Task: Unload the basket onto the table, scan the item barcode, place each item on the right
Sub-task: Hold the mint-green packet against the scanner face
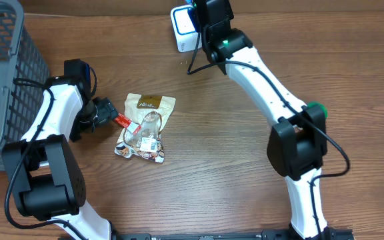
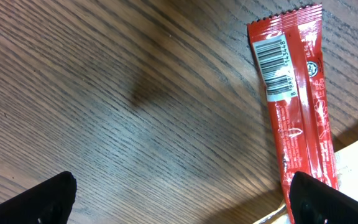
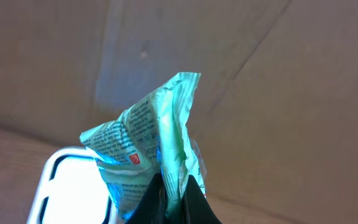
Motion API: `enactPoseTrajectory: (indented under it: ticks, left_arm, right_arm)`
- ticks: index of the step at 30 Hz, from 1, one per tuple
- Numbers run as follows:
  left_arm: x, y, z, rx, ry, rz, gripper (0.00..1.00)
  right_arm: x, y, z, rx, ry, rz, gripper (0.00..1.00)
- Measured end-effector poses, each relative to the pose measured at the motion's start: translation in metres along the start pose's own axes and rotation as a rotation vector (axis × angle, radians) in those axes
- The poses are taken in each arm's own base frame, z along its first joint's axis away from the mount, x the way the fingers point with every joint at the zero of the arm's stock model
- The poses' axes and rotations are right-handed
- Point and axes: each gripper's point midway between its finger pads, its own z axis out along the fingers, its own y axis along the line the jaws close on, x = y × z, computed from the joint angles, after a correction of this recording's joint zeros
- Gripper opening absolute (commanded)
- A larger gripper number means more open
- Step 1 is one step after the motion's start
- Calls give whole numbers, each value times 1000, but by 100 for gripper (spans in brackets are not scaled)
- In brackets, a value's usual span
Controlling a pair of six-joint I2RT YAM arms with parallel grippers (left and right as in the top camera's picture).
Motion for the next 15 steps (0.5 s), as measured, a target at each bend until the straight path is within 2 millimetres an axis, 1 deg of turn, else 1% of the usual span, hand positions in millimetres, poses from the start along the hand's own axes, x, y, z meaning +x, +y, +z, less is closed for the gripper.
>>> enactPoseTrajectory:
  ticks: [3,6,11,15]
  left_arm:
    - [0,0,0,0,0,0,100]
    - [0,0,0,0,0,0,99]
    - [0,0,0,0,0,0,100]
    - [0,0,0,0,0,0,100]
  right_arm:
    - [0,1,9,35,-31,-45,4]
    - [7,6,18,52,-41,-104,4]
    - [25,20,32,61,-35,-226,4]
    - [38,32,38,51,-19,-294,4]
